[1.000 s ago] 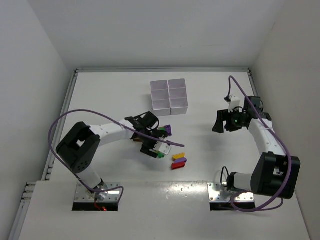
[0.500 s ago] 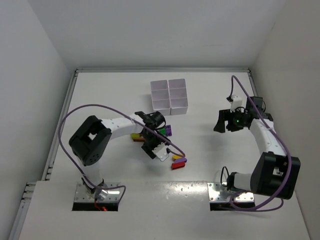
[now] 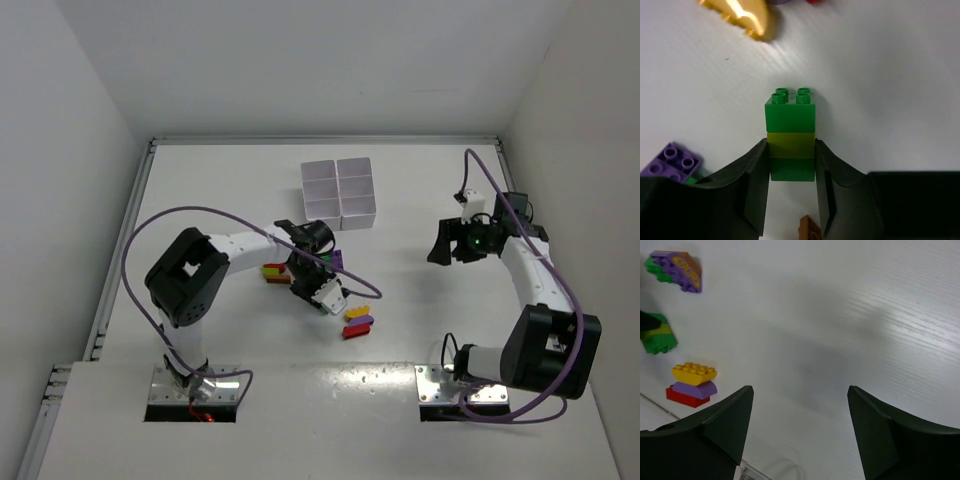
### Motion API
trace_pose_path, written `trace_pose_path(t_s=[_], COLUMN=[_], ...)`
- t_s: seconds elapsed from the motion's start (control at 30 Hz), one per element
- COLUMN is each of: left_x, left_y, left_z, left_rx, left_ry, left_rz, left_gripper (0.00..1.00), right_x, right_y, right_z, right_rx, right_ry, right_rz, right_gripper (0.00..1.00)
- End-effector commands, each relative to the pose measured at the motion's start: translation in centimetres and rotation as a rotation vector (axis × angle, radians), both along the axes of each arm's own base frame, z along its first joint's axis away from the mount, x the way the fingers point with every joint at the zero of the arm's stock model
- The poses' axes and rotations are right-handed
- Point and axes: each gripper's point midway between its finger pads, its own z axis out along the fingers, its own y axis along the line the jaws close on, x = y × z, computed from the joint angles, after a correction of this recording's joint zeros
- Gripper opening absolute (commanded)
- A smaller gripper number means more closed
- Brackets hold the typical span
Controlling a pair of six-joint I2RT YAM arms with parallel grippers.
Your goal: Sort the legos into containers by color
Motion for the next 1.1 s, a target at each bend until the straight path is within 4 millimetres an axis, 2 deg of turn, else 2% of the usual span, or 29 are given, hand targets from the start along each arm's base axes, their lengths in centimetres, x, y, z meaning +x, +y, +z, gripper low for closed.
trace_pose_path(t_s=[0.0, 0.03, 0.1, 0.13, 0.17, 0.2, 0.23, 0.27, 0.3, 0.37, 0.47, 0.5, 0.6, 0.67, 0.77, 0.93, 1.07], left_x=[2.0, 3.3, 4.3, 5.4, 6.2, 6.9, 7.3, 7.8, 7.7, 6.9, 6.8, 6.5, 6.2, 6.0, 6.2, 6.6, 6.7], left_y=[-2.2, -2.4, -2.5, -2.7, -2.7, -2.5, -2.5, -2.2, -1.9, -2.4, -2.3, -2.3, -2.4, -2.4, -2.2, -2.8, -3.3], left_z=[3.8, 5.3, 7.2, 8.3, 10.8, 12.1, 13.1, 14.0, 16.5, 17.8, 18.7, 18.6, 19.0, 18.9, 18.9, 18.7, 19.3], left_rx=[-0.136, -0.183, -0.248, -0.305, -0.375, -0.427, -0.491, -0.527, -0.605, -0.656, -0.679, -0.678, -0.687, -0.686, -0.686, -0.675, -0.686], left_ry=[0.062, 0.103, 0.165, 0.233, 0.208, 0.21, 0.23, 0.176, 0.151, 0.146, 0.148, 0.144, 0.145, 0.139, 0.117, 0.098, 0.082], left_rz=[0.253, 0.419, 0.587, 0.757, 0.842, 0.918, 1.004, 1.066, 1.079, 1.096, 1.142, 1.142, 1.145, 1.146, 1.141, 1.129, 1.105], left_gripper=[0.17, 0.16, 0.14, 0.12, 0.1, 0.09, 0.07, 0.07, 0.07, 0.07, 0.06, 0.06, 0.06, 0.06, 0.06, 0.06, 0.06], right_x=[1.1, 1.4, 1.3, 1.5, 1.5, 1.8, 2.1, 2.1, 2.5, 3.1, 4.2, 4.7, 5.2, 5.0, 4.6, 3.1, 2.0], right_y=[2.3, 3.2, 5.4, 6.5, 7.9, 8.7, 9.8, 10.7, 11.9, 13.8, 16.4, 17.5, 19.1, 20.3, 21.6, 23.2, 23.8], right_z=[3.8, 4.9, 5.5, 6.5, 6.9, 6.5, 7.5, 7.8, 8.1, 8.7, 9.2, 10.1, 10.5, 11.8, 12.7, 13.1, 11.8], right_rx=[0.042, 0.064, 0.094, 0.126, 0.159, 0.195, 0.256, 0.293, 0.327, 0.439, 0.568, 0.591, 0.646, 0.689, 0.693, 0.698, 0.699], right_ry=[-0.111, -0.145, -0.153, -0.168, -0.156, -0.122, -0.104, -0.08, -0.076, -0.001, 0.085, 0.065, 0.103, 0.116, 0.1, 0.111, 0.168], right_rz=[0.132, 0.174, 0.26, 0.299, 0.33, 0.344, 0.346, 0.356, 0.381, 0.36, 0.347, 0.382, 0.406, 0.44, 0.492, 0.55, 0.555], right_gripper=[0.77, 0.77, 0.77, 0.77, 0.77, 0.77, 0.77, 0.77, 0.77, 0.79, 0.83, 0.83, 0.86, 0.86, 0.86, 0.86, 0.83])
